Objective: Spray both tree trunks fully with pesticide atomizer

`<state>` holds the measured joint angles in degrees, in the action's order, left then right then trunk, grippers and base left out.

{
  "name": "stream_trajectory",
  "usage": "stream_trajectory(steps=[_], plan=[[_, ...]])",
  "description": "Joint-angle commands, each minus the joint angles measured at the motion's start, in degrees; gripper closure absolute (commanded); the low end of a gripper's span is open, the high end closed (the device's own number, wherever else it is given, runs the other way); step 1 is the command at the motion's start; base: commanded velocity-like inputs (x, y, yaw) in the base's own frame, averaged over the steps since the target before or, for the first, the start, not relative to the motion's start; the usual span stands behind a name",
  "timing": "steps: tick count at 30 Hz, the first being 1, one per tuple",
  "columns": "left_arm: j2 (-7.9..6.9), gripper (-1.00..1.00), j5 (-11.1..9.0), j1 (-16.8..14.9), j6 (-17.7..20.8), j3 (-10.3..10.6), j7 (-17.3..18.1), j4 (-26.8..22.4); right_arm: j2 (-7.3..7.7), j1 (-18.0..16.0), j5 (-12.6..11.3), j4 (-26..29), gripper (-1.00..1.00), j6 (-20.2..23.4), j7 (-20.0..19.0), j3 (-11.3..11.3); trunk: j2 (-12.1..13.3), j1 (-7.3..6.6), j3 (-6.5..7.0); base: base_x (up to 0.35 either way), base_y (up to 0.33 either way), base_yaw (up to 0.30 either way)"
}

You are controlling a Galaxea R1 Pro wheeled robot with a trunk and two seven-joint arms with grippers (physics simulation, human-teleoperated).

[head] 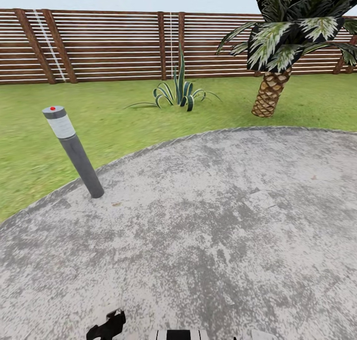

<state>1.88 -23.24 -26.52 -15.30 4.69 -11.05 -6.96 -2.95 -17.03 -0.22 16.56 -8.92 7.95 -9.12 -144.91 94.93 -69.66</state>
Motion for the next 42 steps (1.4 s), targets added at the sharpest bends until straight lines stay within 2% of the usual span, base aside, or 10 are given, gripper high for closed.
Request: stream_trajectory(steps=[1,5,8,42], plan=[[-0.01,-1.0,-0.42,-0.01,-0.17,0.5,-0.28,0.02,-0.03,-0.03,-0.03,-0.04,-1.0,-0.22,0.05,-0.19,-0.02,-0.01,-0.04,0.0,0.0,0.0],[0.01,-1.0,-0.43,-0.02,-0.17,0.5,-0.28,0.02,-0.03,-0.03,-0.03,-0.04,-1.0,-0.22,0.05,-0.19,-0.02,-0.01,-0.04,0.0,0.0,0.0],[0.01,-1.0,-0.42,-0.02,-0.17,0.5,-0.28,0.02,-0.03,-0.03,-0.04,-0.04,-1.0,-0.22,0.05,-0.19,-0.06,0.07,-0.71,0.0,0.0,0.0],[-0.03,-1.0,-0.41,-0.01,-0.17,0.5,-0.28,0.02,-0.03,-0.03,0.01,-0.04,-1.0,-0.22,0.05,-0.19,-0.06,0.07,-0.71,0.033,-0.001,0.0]])
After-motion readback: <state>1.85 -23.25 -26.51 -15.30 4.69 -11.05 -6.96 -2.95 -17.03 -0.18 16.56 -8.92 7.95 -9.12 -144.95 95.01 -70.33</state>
